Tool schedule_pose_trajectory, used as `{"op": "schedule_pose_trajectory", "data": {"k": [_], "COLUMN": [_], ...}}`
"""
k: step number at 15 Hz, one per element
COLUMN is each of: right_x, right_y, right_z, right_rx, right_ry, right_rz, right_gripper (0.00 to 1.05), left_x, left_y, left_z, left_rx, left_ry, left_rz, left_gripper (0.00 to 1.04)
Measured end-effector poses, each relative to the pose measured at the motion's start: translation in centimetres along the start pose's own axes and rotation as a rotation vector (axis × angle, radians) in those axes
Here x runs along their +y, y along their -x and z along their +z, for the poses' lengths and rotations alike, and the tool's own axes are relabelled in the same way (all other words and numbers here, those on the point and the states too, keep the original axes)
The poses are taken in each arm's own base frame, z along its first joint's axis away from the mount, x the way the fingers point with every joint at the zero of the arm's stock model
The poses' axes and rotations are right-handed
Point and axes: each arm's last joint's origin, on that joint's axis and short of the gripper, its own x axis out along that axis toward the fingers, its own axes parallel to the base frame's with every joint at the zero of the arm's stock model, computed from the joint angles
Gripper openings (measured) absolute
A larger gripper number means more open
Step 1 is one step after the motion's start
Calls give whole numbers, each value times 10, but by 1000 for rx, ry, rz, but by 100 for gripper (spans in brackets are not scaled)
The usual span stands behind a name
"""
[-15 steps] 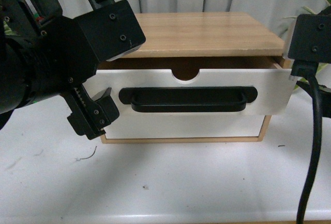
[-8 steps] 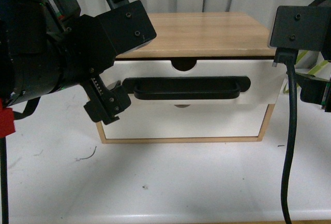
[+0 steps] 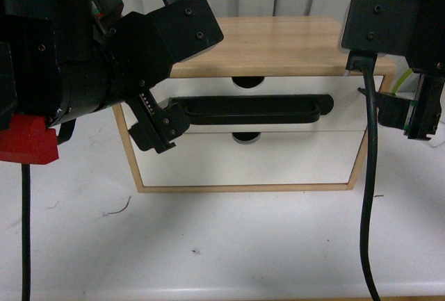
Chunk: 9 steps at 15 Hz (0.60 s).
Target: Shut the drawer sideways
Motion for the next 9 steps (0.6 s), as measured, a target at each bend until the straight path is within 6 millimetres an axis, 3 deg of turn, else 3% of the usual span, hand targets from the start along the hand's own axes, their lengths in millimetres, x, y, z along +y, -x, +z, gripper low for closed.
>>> {"op": "schedule_pose_trajectory", "data": {"k": [2, 6, 9], "right_x": [-2, -3, -9], "right_y": [18, 35, 79], "right_z": [3, 4, -3], "right_rx": [-34, -59, -127], "right_ry": [-58, -135, -468], "right_rz": [-26, -39, -89], "right_gripper": [98, 98, 98], "left_x": [6, 16, 44], "left_y": [17, 38, 86], "left_z": [1, 2, -3], "left_rx": [-24, -62, -146], "left_ry": [62, 143, 432], "left_rz": [-21, -18, 20], "left_gripper": [98, 98, 98]}}
